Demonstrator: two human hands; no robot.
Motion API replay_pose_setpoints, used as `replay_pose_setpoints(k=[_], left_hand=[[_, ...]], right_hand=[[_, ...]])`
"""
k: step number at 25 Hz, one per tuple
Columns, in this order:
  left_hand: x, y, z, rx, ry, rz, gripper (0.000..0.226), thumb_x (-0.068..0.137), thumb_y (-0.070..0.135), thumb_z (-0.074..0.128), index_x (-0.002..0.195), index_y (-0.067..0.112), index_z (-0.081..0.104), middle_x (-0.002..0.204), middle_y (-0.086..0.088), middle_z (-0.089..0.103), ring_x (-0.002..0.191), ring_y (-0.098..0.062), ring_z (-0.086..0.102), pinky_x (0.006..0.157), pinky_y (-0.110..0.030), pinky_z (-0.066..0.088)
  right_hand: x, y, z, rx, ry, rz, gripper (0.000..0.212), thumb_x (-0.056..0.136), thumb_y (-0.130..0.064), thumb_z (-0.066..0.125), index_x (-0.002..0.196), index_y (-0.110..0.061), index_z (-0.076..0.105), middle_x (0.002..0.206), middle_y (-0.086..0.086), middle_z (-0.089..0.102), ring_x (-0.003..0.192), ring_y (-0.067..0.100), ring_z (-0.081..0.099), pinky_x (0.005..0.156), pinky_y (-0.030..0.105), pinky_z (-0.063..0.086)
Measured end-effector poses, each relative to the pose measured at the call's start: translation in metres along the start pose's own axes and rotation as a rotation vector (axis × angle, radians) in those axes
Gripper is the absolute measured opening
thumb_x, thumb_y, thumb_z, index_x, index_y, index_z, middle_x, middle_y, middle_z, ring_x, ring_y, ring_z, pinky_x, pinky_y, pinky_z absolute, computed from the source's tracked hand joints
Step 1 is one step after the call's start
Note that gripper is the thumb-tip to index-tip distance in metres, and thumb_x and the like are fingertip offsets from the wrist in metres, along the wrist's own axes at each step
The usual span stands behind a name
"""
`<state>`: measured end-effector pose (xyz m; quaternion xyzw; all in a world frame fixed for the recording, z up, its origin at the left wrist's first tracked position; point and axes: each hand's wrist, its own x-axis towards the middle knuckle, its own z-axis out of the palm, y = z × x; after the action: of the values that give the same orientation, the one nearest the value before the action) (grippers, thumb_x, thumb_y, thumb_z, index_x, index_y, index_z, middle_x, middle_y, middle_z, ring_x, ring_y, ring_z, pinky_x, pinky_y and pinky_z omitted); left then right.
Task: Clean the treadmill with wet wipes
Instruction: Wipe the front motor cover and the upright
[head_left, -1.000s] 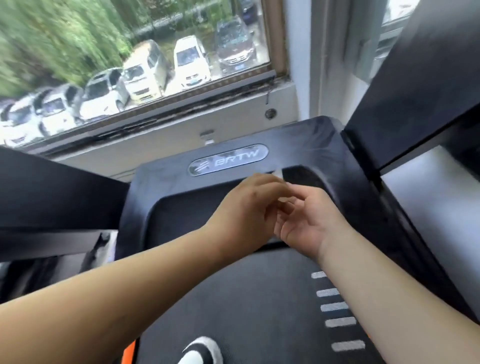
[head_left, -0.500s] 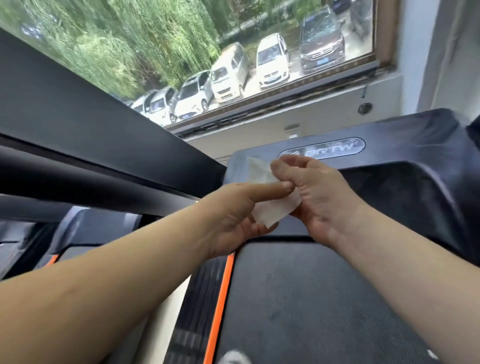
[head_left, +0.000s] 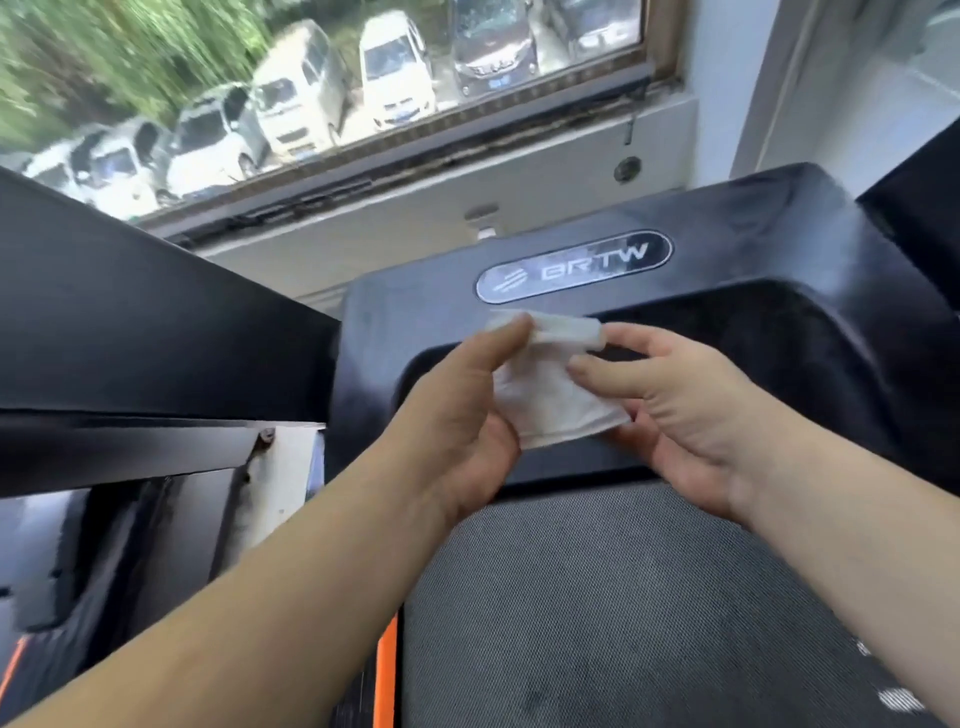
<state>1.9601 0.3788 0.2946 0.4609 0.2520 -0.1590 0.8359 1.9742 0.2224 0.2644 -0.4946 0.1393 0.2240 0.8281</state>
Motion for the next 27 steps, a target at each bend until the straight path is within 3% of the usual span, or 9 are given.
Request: replay_pose_setpoints(k=[4, 6, 9, 11, 15, 18, 20, 23, 27], left_hand=[[0.03, 0.007, -0.023, 0.052, 0.063, 0.124, 0.027, 0.099, 0.022, 0.061, 0.12, 0.007, 0.064, 0.118, -0.013, 0.07, 0.11, -0.032, 0.067, 0.105, -0.054, 0.049], [0.036, 0.018, -0.029, 0.086, 0.066, 0.191, 0.016, 0.1, 0.02, 0.06, 0.114, 0.015, 0.065, 0.107, -0.01, 0.07, 0.101, -0.027, 0.065, 0.103, -0.053, 0.049], [0.04, 0.042, -0.035, 0.107, 0.01, 0.223, 0.017, 0.102, 0.021, 0.057, 0.115, 0.015, 0.065, 0.104, -0.009, 0.073, 0.096, -0.024, 0.068, 0.096, -0.051, 0.054], [0.042, 0.057, -0.037, 0.119, 0.002, 0.253, 0.015, 0.102, 0.021, 0.058, 0.111, 0.013, 0.067, 0.104, -0.011, 0.074, 0.098, -0.027, 0.07, 0.091, -0.049, 0.058], [0.04, 0.081, -0.042, 0.198, 0.069, 0.35, 0.01, 0.102, 0.02, 0.06, 0.099, 0.016, 0.068, 0.101, -0.012, 0.075, 0.093, -0.025, 0.072, 0.084, -0.041, 0.061], [0.038, 0.097, -0.053, 0.277, 0.116, 0.438, 0.011, 0.103, 0.02, 0.06, 0.101, 0.015, 0.069, 0.101, -0.013, 0.076, 0.095, -0.025, 0.072, 0.089, -0.044, 0.06], [0.039, 0.109, -0.067, 0.364, 0.205, 0.489, 0.009, 0.102, 0.019, 0.061, 0.102, 0.015, 0.069, 0.097, -0.015, 0.076, 0.089, -0.024, 0.072, 0.084, -0.045, 0.06], [0.027, 0.121, -0.099, 0.499, 0.45, 0.443, 0.017, 0.097, 0.021, 0.066, 0.114, 0.02, 0.066, 0.1, -0.011, 0.073, 0.081, -0.02, 0.071, 0.07, -0.044, 0.063], [-0.009, 0.126, -0.126, 0.508, 0.613, 0.28, 0.028, 0.097, 0.018, 0.066, 0.124, 0.015, 0.059, 0.107, -0.007, 0.068, 0.082, -0.018, 0.073, 0.069, -0.035, 0.064]], right_hand=[[0.013, 0.011, 0.008, -0.047, 0.12, 0.102, 0.056, 0.083, -0.003, 0.075, 0.134, -0.01, 0.053, 0.094, 0.008, 0.078, 0.07, 0.02, 0.07, 0.056, 0.031, 0.056], [0.017, 0.003, 0.024, -0.175, 0.058, 0.179, 0.041, 0.089, -0.028, 0.072, 0.125, -0.01, 0.066, 0.092, 0.007, 0.076, 0.08, 0.024, 0.071, 0.072, 0.034, 0.058], [0.03, -0.017, 0.058, -0.261, -0.104, 0.232, 0.067, 0.084, -0.07, 0.058, 0.122, -0.018, 0.075, 0.118, 0.007, 0.075, 0.119, 0.031, 0.067, 0.107, 0.047, 0.048], [0.041, -0.03, 0.083, -0.136, -0.264, 0.28, 0.089, 0.078, -0.082, 0.048, 0.128, -0.012, 0.072, 0.127, 0.011, 0.071, 0.123, 0.031, 0.065, 0.113, 0.047, 0.044], [0.057, -0.034, 0.115, -0.018, -0.313, 0.258, 0.057, 0.095, -0.052, 0.054, 0.133, -0.01, 0.068, 0.13, 0.011, 0.069, 0.112, 0.025, 0.068, 0.105, 0.041, 0.051], [0.077, -0.026, 0.136, -0.024, -0.282, 0.302, 0.034, 0.102, -0.028, 0.053, 0.127, -0.011, 0.069, 0.117, 0.008, 0.075, 0.096, 0.019, 0.074, 0.083, 0.03, 0.062], [0.094, -0.027, 0.154, -0.065, -0.266, 0.334, 0.032, 0.106, -0.027, 0.05, 0.126, -0.011, 0.068, 0.113, 0.008, 0.076, 0.091, 0.019, 0.075, 0.069, 0.03, 0.062], [0.13, -0.014, 0.182, -0.094, -0.125, 0.381, 0.03, 0.107, -0.025, 0.048, 0.125, -0.005, 0.063, 0.117, 0.017, 0.074, 0.101, 0.032, 0.074, 0.071, 0.044, 0.062], [0.17, 0.005, 0.226, -0.253, -0.024, 0.339, 0.043, 0.094, -0.013, 0.049, 0.131, 0.006, 0.057, 0.103, 0.013, 0.063, 0.089, 0.03, 0.062, 0.068, 0.037, 0.049]])
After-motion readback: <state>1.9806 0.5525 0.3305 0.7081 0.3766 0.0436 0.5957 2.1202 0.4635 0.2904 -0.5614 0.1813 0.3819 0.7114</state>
